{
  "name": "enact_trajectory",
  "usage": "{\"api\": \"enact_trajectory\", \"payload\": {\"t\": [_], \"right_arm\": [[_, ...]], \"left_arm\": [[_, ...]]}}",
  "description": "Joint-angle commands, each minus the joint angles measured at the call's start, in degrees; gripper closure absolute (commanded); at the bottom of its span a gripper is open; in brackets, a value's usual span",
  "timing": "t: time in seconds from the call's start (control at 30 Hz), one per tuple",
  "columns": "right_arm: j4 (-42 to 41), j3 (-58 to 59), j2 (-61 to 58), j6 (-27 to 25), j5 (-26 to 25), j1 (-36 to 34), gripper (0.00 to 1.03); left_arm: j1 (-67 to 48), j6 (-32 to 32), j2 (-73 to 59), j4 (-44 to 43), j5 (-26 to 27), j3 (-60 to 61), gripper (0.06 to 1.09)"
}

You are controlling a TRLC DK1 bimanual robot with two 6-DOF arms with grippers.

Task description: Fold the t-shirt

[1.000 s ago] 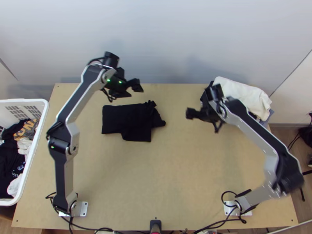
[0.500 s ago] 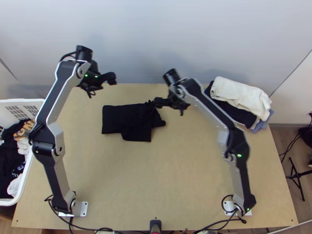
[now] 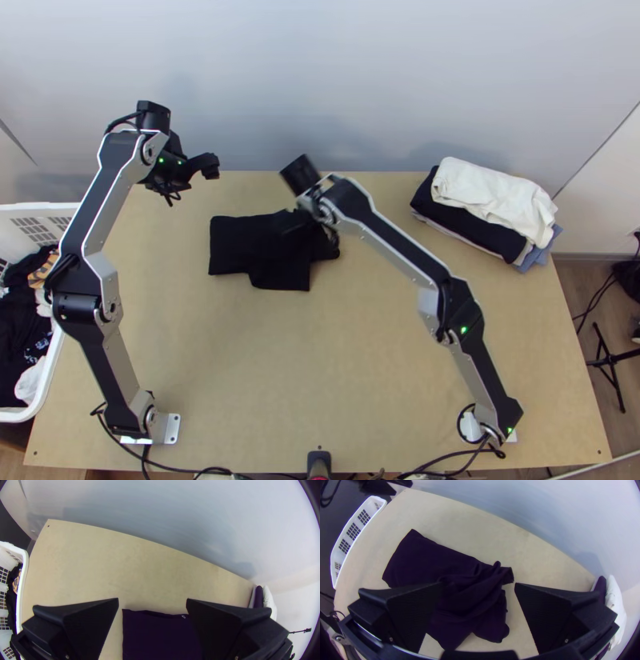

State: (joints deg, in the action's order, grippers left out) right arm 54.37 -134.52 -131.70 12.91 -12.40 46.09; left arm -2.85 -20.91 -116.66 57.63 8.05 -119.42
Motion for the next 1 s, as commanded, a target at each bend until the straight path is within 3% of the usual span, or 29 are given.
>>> {"api": "enact_trajectory", "payload": {"t": [0.0,0.47,0.87,0.97], "right_arm": [[-5.9,-0.4,0.5,-6.0,-5.7,6.1,0.05],[-6.2,7.0,-0.5,-5.1,-8.8,5.2,0.05],[5.5,9.5,-0.2,9.2,-9.2,-3.1,0.05],[10.6,9.5,-0.1,12.4,-6.0,-3.2,0.05]], "left_arm": [[1.9,0.4,0.3,-0.5,-0.1,1.5,0.10],[4.1,0.9,0.8,-0.6,-0.1,2.7,0.10],[4.4,1.8,0.6,-0.6,-0.1,2.8,0.10],[4.3,1.8,0.3,-1.0,-0.1,2.6,0.10]]}}
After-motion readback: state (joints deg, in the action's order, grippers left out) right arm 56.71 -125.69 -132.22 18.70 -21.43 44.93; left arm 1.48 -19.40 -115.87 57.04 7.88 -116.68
